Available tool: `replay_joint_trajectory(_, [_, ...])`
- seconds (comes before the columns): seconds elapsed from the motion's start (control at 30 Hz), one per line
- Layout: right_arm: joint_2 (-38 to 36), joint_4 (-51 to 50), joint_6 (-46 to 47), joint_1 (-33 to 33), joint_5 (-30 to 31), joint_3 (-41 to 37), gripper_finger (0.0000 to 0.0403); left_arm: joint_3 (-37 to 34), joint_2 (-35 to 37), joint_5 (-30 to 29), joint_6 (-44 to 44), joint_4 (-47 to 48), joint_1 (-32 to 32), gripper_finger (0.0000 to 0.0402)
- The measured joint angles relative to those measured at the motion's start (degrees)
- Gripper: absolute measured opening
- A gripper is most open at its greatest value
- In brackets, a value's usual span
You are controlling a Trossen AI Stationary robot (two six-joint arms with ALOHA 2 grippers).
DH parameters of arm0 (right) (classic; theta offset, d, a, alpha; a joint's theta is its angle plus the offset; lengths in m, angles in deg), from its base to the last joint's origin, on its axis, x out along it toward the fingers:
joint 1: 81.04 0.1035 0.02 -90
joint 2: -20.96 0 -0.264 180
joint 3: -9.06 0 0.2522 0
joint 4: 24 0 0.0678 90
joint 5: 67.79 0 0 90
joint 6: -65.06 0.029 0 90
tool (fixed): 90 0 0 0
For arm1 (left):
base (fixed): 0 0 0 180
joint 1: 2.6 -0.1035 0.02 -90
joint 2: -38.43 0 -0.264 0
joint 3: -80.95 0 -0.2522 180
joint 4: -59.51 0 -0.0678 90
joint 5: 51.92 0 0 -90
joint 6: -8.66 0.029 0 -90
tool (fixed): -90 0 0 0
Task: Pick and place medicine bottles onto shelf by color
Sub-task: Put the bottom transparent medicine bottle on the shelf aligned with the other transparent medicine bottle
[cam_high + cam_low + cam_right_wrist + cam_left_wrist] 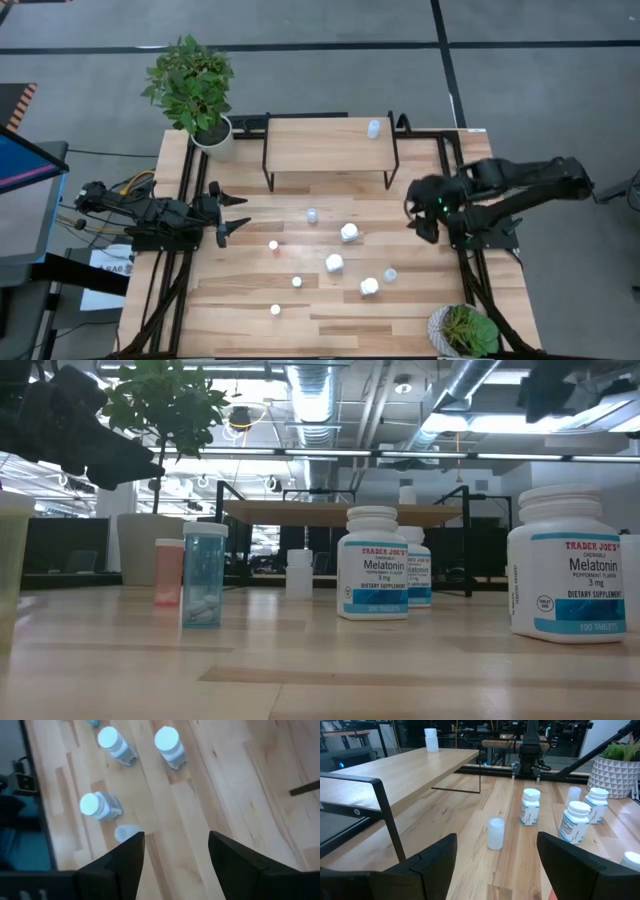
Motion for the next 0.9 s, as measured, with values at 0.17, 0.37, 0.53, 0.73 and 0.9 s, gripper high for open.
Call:
replay_joint_trajectory(0.17, [-0.47, 3.14, 7.92, 9.41, 7.61, -5.40, 0.0240, 0.00, 0.00, 0.00, 0.00, 0.00, -0.02, 0.0265])
replay_joint_trajectory(0.37, [1.72, 6.62, 10.83, 15.63, 15.47, -11.25, 0.0240, 0.00, 0.00, 0.00, 0.00, 0.00, -0.01, 0.0265])
replay_joint_trajectory(0.53, [1.44, 13.28, 11.67, 17.84, 17.34, -16.42, 0.0240, 0.00, 0.00, 0.00, 0.00, 0.00, 0.00, 0.0265])
replay_joint_trajectory(0.73, [0.37, 22.27, 14.71, 21.26, 15.72, -22.67, 0.0240, 0.00, 0.00, 0.00, 0.00, 0.00, 0.00, 0.0264])
replay_joint_trajectory(0.9, [2.80, 25.10, 17.17, 25.89, 14.23, -25.82, 0.0240, 0.00, 0.00, 0.00, 0.00, 0.02, -0.02, 0.0264])
